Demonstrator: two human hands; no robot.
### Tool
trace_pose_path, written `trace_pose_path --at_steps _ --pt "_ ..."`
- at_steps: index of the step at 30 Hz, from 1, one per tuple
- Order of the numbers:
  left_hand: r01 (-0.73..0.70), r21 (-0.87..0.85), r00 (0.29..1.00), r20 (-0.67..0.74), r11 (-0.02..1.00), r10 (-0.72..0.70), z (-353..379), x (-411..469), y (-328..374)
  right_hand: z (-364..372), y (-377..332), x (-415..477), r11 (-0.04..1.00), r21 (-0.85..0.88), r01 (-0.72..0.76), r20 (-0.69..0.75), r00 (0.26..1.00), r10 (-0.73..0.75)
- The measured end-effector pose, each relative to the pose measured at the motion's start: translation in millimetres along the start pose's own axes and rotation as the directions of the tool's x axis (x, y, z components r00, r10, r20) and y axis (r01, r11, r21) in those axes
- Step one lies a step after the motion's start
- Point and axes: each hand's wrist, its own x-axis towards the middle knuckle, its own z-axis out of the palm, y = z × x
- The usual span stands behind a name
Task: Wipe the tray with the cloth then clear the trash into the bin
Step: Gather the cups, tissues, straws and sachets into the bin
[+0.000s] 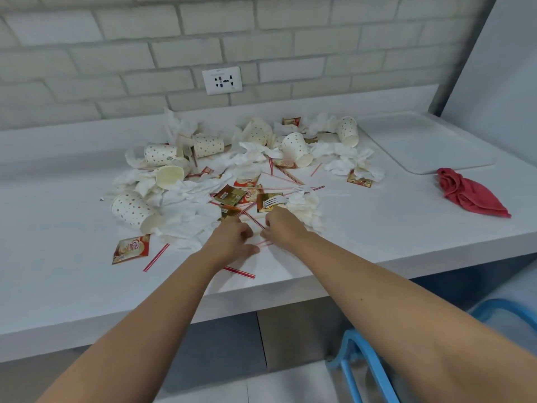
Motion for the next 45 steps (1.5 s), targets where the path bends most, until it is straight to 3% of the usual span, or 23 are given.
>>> trace_pose_path --at_steps 6,12,18,23,32,39,45 --pt "0.008 0.006 1.000 0.006 1.000 -0.008 -2.9 12.0 1.3 -7.2 1.3 10.9 0.994 -0.108 -0.026 0.079 0.996 0.034" --pt "-0.053 0.179 0.996 0.077 0.982 0.040 -4.2 21.3 5.3 -42.4 23.3 5.9 0.983 0.150 -0.108 0.083 0.992 0.097" --pt "-0.080 0.204 0.988 0.145 0.976 0.050 -0.2 26.5 8.9 -34.0 39.3 -14.8 0.984 0.000 -0.179 0.187 0.966 0.176" --pt "-0.084 0.206 0.992 0.113 0.975 0.062 6.5 27.3 14.0 -27.1 44.9 -18.8 0.943 -0.037 -0.332 0.090 0.938 0.334" --pt "-0.080 0.102 0.993 0.095 0.992 0.070 -1.5 28.1 5.2 -15.1 38.6 -4.1 0.937 0.122 -0.327 0.047 0.945 0.323" --pt "-0.019 -0.040 1.000 -0.015 0.999 0.018 -25.5 26.4 -14.3 -19.7 33.5 -12.2 0.969 -0.133 -0.208 0.179 0.957 0.230" --pt "0.035 -0.235 0.988 -0.141 0.971 -0.069 -39.6 19.6 -31.3 -25.8 30.4 -16.6 0.984 -0.092 -0.154 0.214 0.962 0.170"
